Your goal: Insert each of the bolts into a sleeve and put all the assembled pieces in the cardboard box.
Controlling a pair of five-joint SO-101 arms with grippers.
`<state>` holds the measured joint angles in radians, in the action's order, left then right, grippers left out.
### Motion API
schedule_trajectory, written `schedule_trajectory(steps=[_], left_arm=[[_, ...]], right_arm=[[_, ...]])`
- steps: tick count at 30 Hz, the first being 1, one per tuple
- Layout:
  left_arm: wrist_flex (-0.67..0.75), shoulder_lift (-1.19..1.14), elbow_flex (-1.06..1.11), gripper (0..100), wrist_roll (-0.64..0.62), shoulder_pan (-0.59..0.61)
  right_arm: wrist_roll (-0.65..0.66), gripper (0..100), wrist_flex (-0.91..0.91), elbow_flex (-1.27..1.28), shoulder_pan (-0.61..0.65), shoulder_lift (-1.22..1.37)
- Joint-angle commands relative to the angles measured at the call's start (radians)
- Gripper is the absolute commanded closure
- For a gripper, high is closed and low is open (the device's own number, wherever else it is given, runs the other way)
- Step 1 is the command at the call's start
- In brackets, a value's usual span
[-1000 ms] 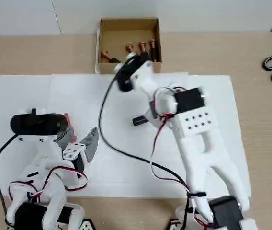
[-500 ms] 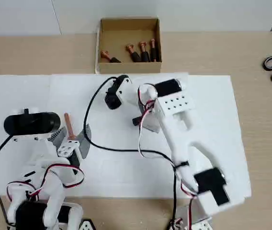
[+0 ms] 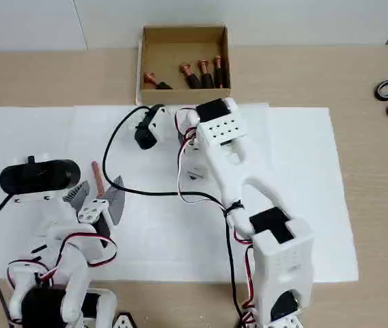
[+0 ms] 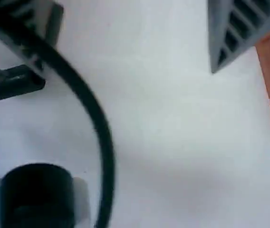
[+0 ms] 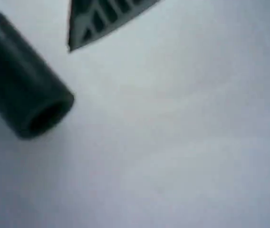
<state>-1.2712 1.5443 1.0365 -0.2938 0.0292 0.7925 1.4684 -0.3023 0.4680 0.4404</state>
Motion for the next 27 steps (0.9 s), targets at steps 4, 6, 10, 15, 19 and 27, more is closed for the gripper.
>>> schedule_trajectory(steps=[4,6,10,15,19,27], left_arm=[[0.025,0.002,-0.004,80,0.006,0.005],[0.025,0.002,-0.004,80,0.006,0.005],[0.025,0.002,-0.004,80,0.006,0.005],[0.025,0.002,-0.004,80,0.006,0.005],[0.025,0.002,-0.004,80,0.006,0.005],[0.025,0.002,-0.004,80,0.006,0.005]], right_arm=[[0.008,77.2,-0.001,-0.049,0.019,0.021],[0.008,77.2,-0.001,-0.049,0.019,0.035],[0.009,77.2,-0.002,-0.049,0.019,0.077],[0.009,77.2,-0.028,-0.049,0.019,0.111],[0.009,77.2,-0.038,-0.049,0.019,0.124],[0.006,77.5,-0.035,-0.049,0.015,0.145]])
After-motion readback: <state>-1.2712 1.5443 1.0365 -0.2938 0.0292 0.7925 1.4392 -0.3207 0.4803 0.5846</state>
